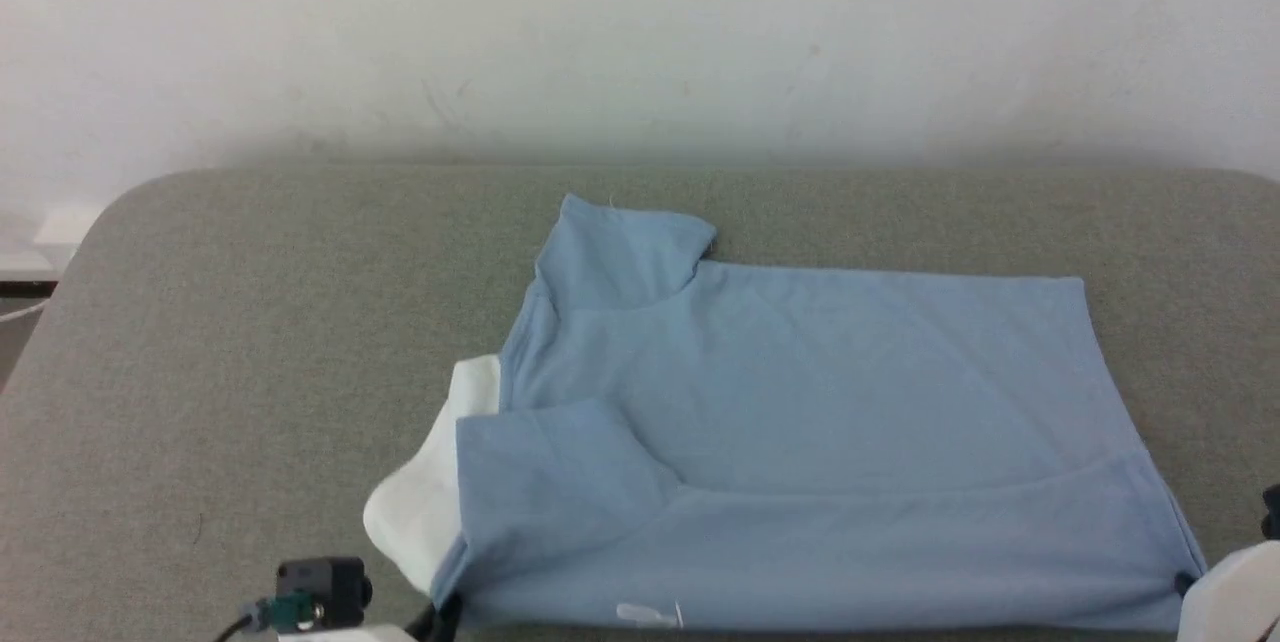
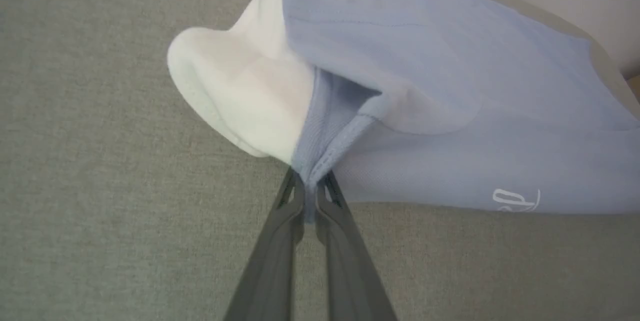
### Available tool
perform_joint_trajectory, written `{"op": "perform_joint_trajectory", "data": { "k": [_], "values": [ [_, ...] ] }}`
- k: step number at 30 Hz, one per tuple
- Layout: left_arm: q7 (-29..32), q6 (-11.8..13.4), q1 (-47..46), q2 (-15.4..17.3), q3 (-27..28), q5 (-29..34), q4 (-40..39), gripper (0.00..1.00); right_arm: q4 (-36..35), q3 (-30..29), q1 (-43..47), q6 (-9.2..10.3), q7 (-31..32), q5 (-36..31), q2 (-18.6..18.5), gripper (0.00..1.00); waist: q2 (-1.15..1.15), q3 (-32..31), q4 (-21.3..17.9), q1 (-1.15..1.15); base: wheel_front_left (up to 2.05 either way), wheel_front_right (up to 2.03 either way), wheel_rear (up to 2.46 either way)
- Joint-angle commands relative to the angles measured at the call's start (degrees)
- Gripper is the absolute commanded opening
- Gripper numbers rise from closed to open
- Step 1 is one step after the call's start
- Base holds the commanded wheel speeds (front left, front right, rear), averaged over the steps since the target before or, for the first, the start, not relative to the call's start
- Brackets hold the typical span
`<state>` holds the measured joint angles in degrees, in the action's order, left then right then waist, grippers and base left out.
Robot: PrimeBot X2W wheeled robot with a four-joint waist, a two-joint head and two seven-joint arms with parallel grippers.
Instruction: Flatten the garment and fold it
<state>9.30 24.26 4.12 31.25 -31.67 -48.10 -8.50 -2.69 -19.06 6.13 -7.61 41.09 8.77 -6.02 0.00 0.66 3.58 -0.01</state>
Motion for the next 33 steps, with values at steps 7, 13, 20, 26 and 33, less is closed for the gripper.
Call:
{"op": "perform_joint_trajectory", "data": {
  "k": [7, 13, 20, 26, 33],
  "values": [
    [3.5, 0.0, 6.0, 1.5, -2.0, -2.9, 1.1, 0.00, -3.0, 0.6, 5.4, 0.12, 3.8, 1.3, -0.9, 0.00, 0.00, -2.6, -0.6, 0.01, 0.00, 0.00, 0.00],
    [2.8, -1.9, 5.5, -0.3, -3.2, -3.4, 6.0, 0.00, 2.2, 1.9, 5.7, 0.12, 1.8, 2.2, -1.9, 0.00, 0.00, -1.9, -0.6, 0.01, 0.00, 0.00, 0.00],
    [-1.8, -5.7, 3.0, -2.4, -3.6, -2.2, 11.1, 1.00, 9.3, 2.1, 4.4, 0.12, -1.2, 1.2, -2.4, 1.00, 0.00, -1.6, -0.7, 0.01, 0.00, 0.00, 0.00],
    [-9.6, -6.9, 1.2, -3.5, -0.3, -1.2, 11.5, 1.00, 8.3, 3.3, 1.1, 0.12, -9.1, 1.4, -2.5, 1.00, 0.00, -2.6, -1.2, 0.01, 0.00, 0.00, 0.00],
    [-20.8, -8.6, -2.0, -3.5, 3.8, 2.4, 9.5, 1.00, 1.1, 8.6, -3.0, 0.12, -20.7, 4.1, -3.6, 1.00, 0.00, -2.4, -3.0, 0.01, 0.00, 0.00, 0.00]
  ]
}}
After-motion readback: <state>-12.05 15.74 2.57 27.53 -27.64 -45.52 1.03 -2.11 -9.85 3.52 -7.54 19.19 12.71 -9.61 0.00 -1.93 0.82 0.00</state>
